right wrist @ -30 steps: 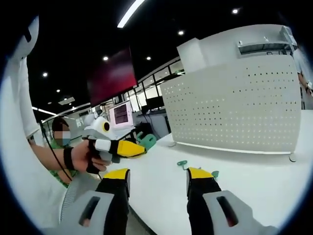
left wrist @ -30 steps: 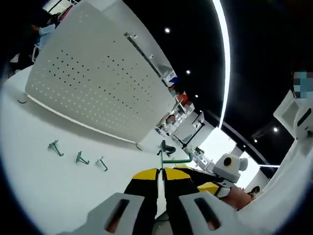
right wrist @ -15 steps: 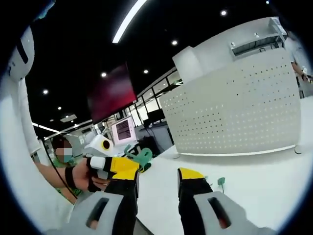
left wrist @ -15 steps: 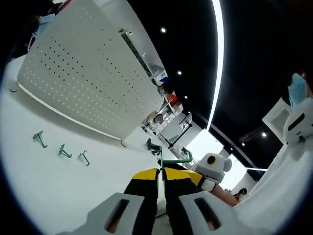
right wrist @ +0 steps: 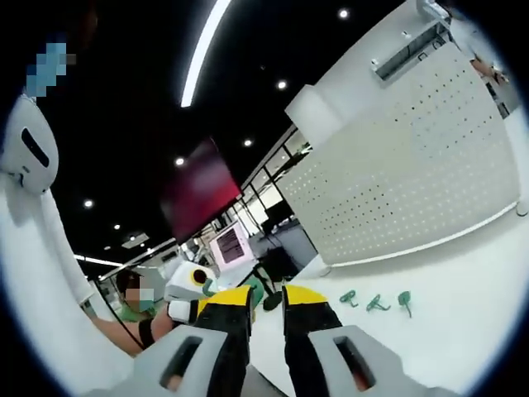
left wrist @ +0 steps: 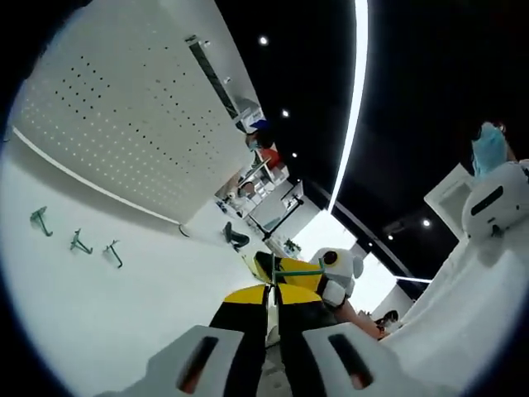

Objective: Insert the hook assembly into the mounting plate slot until the hook locks in place.

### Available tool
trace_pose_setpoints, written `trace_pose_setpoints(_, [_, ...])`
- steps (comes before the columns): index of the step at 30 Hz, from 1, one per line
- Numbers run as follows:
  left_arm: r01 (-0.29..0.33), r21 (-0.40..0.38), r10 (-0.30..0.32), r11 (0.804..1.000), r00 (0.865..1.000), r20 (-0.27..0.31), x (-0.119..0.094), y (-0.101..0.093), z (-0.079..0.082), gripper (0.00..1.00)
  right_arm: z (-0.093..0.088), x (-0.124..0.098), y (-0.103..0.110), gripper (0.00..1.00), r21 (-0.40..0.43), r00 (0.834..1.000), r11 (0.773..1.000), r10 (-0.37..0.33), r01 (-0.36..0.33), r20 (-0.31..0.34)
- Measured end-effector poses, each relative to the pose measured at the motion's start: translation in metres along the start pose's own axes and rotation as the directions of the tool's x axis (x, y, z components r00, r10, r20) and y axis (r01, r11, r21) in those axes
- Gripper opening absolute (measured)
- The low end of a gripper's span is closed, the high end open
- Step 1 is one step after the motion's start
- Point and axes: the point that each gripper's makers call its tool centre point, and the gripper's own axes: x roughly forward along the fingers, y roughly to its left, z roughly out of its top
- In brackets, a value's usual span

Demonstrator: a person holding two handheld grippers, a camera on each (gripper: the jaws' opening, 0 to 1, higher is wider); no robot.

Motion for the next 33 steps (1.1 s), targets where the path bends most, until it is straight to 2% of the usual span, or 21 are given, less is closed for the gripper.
trace_pose_setpoints(5, [0.003, 0.003, -0.003, 1.0, 1.0, -0.014, -0.001, 0.0, -0.003, 0.04, -0.001, 0.003, 0.005, 0.05, 0.06, 0.999, 0.997, 0.042, -0.042, -0.009])
trace_pose_setpoints(10, [0.032, -0.035, -0.032, 0.999, 0.999, 0.012, -0.004, -0.001, 0.0, 0.04, 0.001, 0.005, 0.01, 0.03, 0.112, 0.998, 0.992, 0.062, -0.063, 0.01])
trace_pose_setpoints(15, [0.076, -0.063, -0.072, 0.995, 0.996, 0.058, -0.005, -0.005, 0.003, 0.06, 0.005, 0.003, 0.021, 0.0, 0.229, 0.993, 0.966, 0.111, -0.118, 0.042])
trace_pose_setpoints(16, [0.09, -0.074, -0.086, 0.993, 0.994, 0.061, -0.005, -0.007, 0.002, 0.06, 0.005, 0.003, 0.019, 0.0, 0.214, 0.994, 0.971, 0.1, -0.106, 0.04])
trace_pose_setpoints(19, [0.074, -0.065, -0.07, 0.995, 0.996, 0.063, -0.004, -0.004, 0.001, 0.07, 0.003, 0.003, 0.017, 0.0, 0.207, 0.996, 0.974, 0.085, -0.089, 0.028])
trace_pose_setpoints(24, [0.043, 0.004, -0.043, 0.999, 0.997, 0.068, -0.002, -0.002, 0.002, 0.08, 0.003, 0.003, 0.015, 0.0, 0.206, 0.998, 0.977, 0.054, -0.059, 0.029])
trace_pose_setpoints(26, [0.011, 0.048, -0.014, 0.999, 0.998, 0.061, -0.001, 0.003, 0.002, 0.09, 0.004, 0.003, 0.01, 0.0, 0.132, 0.999, 0.991, 0.025, -0.029, 0.034])
trace_pose_setpoints(27, [-0.011, 0.093, 0.006, 0.996, 0.998, 0.057, -0.001, 0.006, 0.002, 0.09, 0.003, 0.003, 0.009, 0.0, 0.121, 1.0, 0.993, 0.014, -0.017, 0.027])
trace_pose_setpoints(30, [-0.04, 0.142, 0.035, 0.989, 0.999, 0.039, -0.001, 0.008, 0.002, 0.11, 0.005, 0.002, 0.006, 0.0, 0.119, 0.999, 0.993, -0.006, 0.002, 0.031])
trace_pose_setpoints(33, [-0.09, 0.226, 0.087, 0.97, 0.996, 0.024, -0.001, 0.012, 0.001, 0.15, 0.011, 0.001, 0.002, 0.0, 0.128, 0.998, 0.992, -0.027, 0.02, 0.05])
